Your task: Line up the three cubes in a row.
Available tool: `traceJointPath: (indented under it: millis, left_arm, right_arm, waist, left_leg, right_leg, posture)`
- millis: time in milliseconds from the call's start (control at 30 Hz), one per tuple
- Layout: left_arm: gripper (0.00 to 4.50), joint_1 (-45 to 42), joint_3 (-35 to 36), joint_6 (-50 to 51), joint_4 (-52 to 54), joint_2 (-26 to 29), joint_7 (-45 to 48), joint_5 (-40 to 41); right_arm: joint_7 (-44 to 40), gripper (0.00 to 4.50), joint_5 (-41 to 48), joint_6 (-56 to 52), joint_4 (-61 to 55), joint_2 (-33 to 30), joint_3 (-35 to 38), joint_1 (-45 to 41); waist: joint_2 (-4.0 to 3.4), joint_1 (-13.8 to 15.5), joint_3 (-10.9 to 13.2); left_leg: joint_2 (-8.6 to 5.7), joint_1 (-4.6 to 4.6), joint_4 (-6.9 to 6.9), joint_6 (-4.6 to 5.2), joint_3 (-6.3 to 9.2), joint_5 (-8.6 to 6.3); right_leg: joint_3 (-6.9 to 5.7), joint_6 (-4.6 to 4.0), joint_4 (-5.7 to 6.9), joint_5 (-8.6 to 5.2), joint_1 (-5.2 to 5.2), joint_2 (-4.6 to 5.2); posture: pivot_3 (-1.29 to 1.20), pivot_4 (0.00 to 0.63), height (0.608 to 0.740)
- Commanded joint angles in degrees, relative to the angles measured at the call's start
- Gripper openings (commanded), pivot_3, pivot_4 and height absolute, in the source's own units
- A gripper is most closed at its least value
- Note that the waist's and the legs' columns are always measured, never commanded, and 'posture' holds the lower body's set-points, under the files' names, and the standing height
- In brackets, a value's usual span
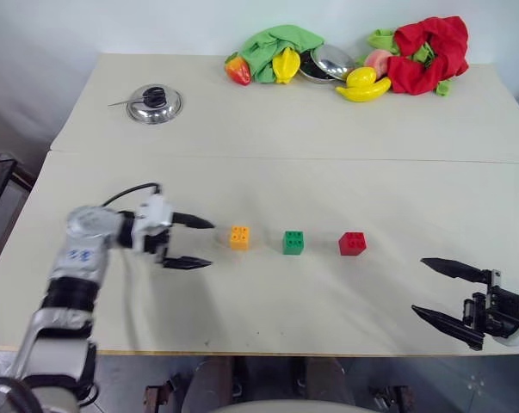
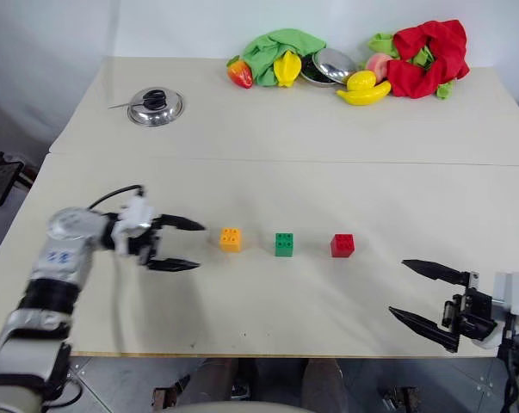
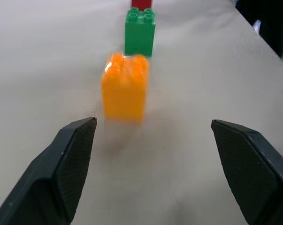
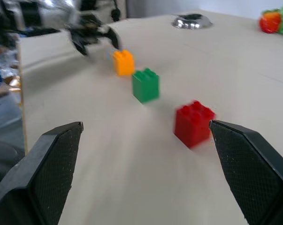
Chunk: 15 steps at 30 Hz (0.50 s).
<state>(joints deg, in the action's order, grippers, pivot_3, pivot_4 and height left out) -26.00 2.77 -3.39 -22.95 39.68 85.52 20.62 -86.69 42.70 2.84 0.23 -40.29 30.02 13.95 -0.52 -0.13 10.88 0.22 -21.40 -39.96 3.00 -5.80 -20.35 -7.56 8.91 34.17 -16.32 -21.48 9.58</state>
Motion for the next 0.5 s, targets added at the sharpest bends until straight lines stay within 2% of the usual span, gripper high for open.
traceJointPath:
  millis: [33,167,233,367,500]
  left_arm:
    - [4.17,6.82,5.99,3.45,8.88,1.89,-3.08,5.28]
    - [4.17,14.45,9.97,8.33,17.87,2.86,-8.05,7.83]
    - [4.17,17.72,11.31,7.59,19.23,2.7,-8.47,8.08]
    - [4.17,20.23,12.58,5.9,18.08,1.74,-10.12,7.53]
    - [4.17,19.04,13.4,5.32,17.92,-0.07,-12.7,8.63]
  right_arm:
    - [-2.03,4.5,0.79,1.61,1.38,-0.74,2.1,-0.59]
    - [-2.98,4.5,0.68,2.35,2.72,-0.35,1.07,-1.97]
    - [-3.26,4.5,0.43,2.98,3.44,-0.16,0.65,-2.96]
    - [-4.16,4.5,0.4,3.68,4.86,-0.41,0.23,-3.73]
    - [-4.89,4.5,-0.02,4.62,6.08,-0.56,-0.42,-4.31]
  waist:
    - [0.0,-0.06,0.0]
    - [-0.01,0.35,0.01]
    - [-0.03,0.35,0.0]
    - [-0.05,0.14,0.0]
    - [-0.05,0.18,0.0]
  left_leg:
    - [-0.01,0.03,0.0,0.0,0.0,0.0]
    - [-0.07,0.04,-0.02,0.0,0.12,-0.01]
    - [-0.11,0.04,-0.02,-0.01,0.16,-0.01]
    - [-0.1,0.06,0.03,-0.05,0.13,-0.04]
    - [-0.11,0.06,0.02,-0.05,0.12,-0.03]
  right_leg:
    - [0.02,0.0,0.01,0.0,0.02,0.04]
    - [-0.01,0.0,0.05,0.0,0.06,0.19]
    - [-0.02,0.0,0.07,0.0,0.07,0.23]
    - [-0.04,-0.02,0.04,-0.01,0.05,0.21]
    - [-0.03,-0.02,0.05,-0.01,0.07,0.21]
  posture:
    - [0.0,0.15,0.74]
    - [0.0,0.15,0.74]
    - [0.0,0.15,0.74]
    - [0.0,0.15,0.74]
    - [0.0,0.15,0.74]
